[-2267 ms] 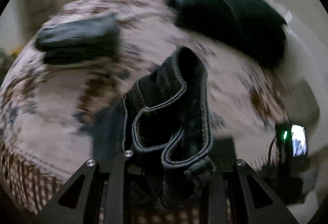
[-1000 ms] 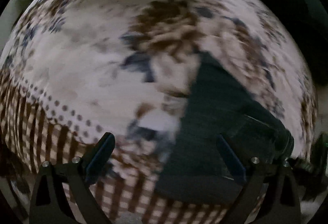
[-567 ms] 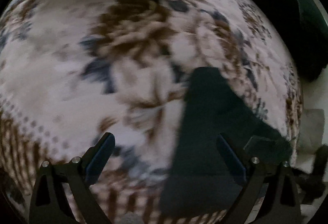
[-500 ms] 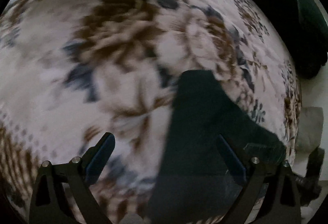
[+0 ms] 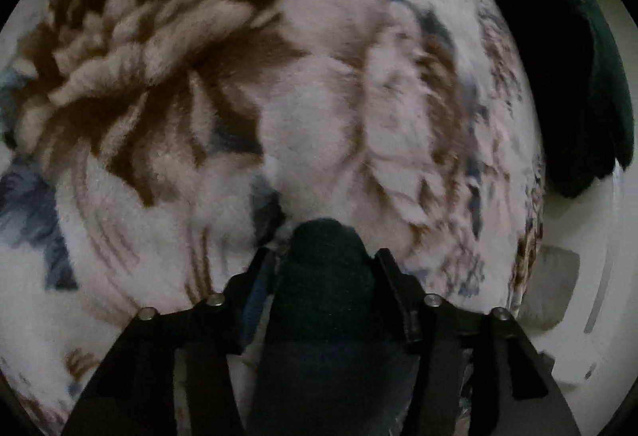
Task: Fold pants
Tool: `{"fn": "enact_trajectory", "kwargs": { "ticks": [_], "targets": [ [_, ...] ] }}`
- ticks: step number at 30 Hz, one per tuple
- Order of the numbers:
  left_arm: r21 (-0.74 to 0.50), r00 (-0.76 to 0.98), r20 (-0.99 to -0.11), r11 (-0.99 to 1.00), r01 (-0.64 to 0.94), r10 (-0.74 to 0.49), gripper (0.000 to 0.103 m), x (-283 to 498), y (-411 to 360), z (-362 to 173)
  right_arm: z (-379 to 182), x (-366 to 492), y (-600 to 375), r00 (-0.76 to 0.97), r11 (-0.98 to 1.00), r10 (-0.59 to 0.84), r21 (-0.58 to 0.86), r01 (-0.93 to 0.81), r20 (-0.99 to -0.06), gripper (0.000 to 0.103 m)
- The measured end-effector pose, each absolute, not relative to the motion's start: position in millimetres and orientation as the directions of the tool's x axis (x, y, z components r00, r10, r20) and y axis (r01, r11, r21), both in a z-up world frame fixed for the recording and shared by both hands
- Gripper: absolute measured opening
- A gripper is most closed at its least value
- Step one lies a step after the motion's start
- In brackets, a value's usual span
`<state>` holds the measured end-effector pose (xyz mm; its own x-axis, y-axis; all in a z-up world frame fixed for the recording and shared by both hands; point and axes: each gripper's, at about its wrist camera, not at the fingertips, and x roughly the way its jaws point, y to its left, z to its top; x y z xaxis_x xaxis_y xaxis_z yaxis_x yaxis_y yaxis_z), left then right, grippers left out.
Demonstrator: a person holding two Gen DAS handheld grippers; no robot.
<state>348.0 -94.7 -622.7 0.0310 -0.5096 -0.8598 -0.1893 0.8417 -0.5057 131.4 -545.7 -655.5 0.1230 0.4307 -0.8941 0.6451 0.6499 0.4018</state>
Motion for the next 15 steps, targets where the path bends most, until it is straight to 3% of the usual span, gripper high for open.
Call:
{"fn": "enact_trajectory", "kwargs": {
  "ticks": [2, 4, 8, 15],
  "targets": [
    [-0.515, 0.026, -0.856, 0.845, -0.143, -0.517, 0.063, 340, -96, -607, -645, 122, -552, 0.177, 0.587, 0.5, 0.482, 0.65, -0.848, 0.072],
    [-0.554, 0.046, -0.832, 0.826, -0.105, -0.553, 0.08, 325, -94, -590, -634, 105, -556, 0.249, 0.519, 0.533, 0.545, 0.659, -0.809, 0.083],
    [-0.593, 0.035, -0.805, 0.801, -0.083, -0.592, 0.091, 291, -98, -588, -652, 74, -549, 0.305, 0.363, 0.616, 0.605, 0.708, -0.726, 0.084],
    [-0.609, -0.034, -0.786, 0.782, -0.133, -0.617, 0.091, 266, -106, -630, -715, 84, -511, 0.345, 0.26, 0.719, 0.694, 0.671, -0.603, 0.087]
  ]
}}
